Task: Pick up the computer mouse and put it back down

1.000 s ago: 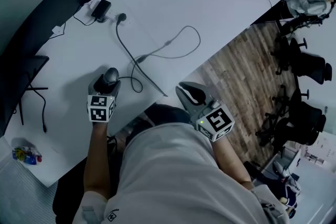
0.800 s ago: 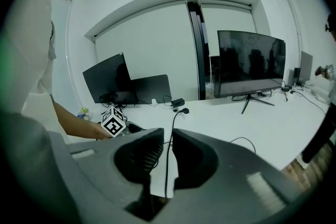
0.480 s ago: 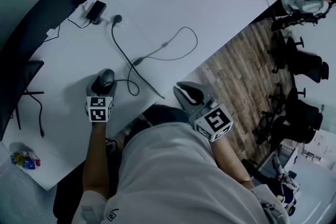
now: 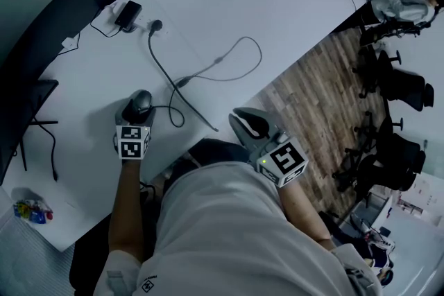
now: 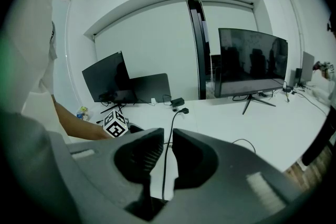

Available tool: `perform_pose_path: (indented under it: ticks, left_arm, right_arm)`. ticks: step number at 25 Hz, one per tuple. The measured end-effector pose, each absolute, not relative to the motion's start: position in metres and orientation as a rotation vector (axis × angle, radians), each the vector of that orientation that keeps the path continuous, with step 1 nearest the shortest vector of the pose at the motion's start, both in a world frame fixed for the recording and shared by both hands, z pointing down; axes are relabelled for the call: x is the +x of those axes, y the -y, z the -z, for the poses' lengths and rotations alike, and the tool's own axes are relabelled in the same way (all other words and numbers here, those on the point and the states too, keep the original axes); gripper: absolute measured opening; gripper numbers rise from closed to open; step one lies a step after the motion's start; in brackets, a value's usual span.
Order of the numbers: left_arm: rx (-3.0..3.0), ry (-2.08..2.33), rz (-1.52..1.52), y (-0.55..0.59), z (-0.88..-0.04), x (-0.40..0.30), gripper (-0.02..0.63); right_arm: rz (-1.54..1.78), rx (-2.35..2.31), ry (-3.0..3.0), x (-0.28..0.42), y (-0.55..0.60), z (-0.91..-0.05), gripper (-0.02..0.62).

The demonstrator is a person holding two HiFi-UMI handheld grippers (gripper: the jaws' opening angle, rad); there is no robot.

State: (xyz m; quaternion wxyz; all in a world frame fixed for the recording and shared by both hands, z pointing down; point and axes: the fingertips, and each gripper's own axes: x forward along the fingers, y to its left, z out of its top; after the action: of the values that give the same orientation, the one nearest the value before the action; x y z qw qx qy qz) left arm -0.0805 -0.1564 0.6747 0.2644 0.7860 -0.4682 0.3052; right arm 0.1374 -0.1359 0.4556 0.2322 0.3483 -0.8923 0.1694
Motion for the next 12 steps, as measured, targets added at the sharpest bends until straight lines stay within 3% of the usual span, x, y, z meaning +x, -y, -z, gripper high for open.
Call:
perform_pose_path:
  ticks: [12]
  left_arm:
    - [2.136, 1.260, -0.818, 0.146, -0.660, -0.081, 0.321]
  right_arm:
    - [-0.443, 0.923, 2.485, 0.123, 0.133, -0.448, 0.054]
